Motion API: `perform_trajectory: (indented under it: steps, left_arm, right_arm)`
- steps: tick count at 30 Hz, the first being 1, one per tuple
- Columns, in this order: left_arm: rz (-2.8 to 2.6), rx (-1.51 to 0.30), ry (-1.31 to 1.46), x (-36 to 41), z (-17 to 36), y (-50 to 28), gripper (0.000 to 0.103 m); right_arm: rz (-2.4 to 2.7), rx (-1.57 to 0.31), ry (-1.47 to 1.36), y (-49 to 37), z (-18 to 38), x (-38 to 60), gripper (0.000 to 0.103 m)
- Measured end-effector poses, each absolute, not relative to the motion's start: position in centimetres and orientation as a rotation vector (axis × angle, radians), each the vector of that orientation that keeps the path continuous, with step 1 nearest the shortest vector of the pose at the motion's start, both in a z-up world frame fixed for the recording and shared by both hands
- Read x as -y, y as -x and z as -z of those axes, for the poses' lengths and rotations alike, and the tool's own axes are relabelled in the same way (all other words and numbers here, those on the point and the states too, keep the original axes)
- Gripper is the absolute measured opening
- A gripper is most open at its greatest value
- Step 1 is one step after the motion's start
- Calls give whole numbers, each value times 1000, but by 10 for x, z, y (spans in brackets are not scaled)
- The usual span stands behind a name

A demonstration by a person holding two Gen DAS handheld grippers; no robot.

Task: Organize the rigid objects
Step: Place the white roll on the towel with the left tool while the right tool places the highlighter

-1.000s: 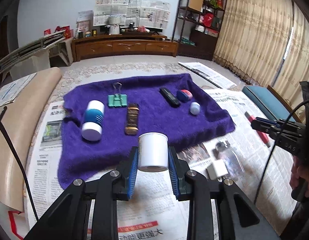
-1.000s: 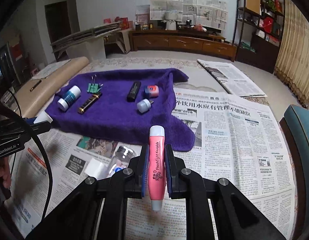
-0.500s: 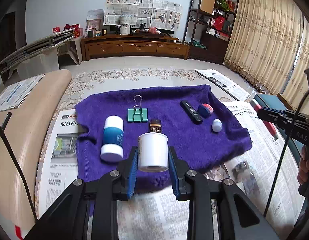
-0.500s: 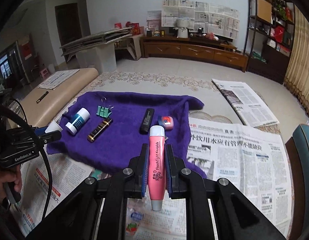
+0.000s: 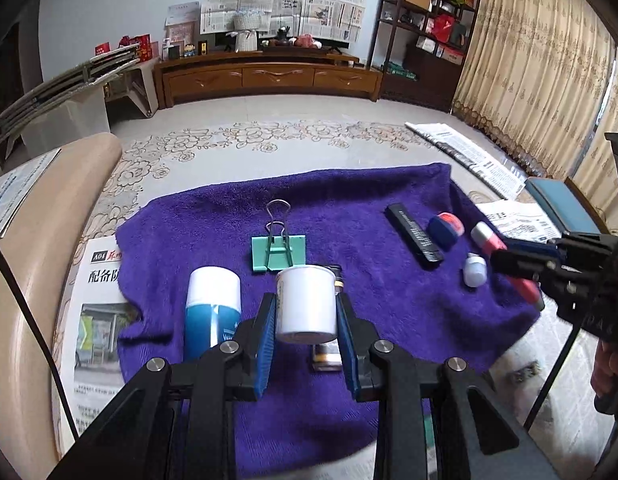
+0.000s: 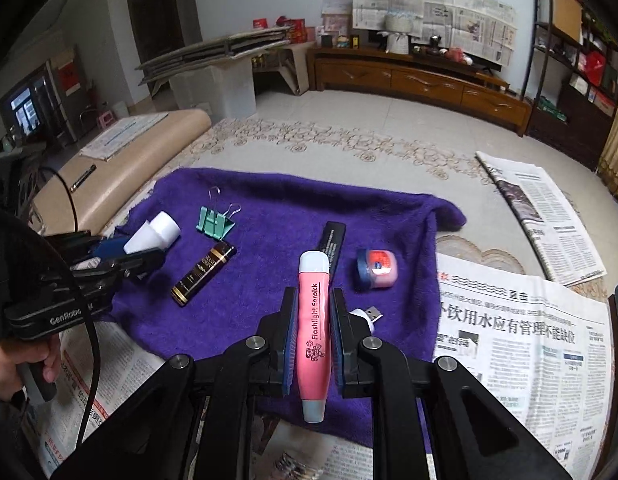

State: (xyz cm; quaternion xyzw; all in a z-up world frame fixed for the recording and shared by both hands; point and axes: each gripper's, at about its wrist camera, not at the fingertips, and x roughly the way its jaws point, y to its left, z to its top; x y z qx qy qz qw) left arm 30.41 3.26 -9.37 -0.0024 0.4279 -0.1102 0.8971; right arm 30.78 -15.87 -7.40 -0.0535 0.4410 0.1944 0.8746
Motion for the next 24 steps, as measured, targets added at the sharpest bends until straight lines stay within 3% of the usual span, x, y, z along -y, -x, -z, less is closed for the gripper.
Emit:
perform_trajectory:
  steps: [24]
  left_arm:
    - [200, -977, -71, -29, 124, -327, 28]
  right_arm:
    - [-497, -1044, 261, -316, 127, 120, 15]
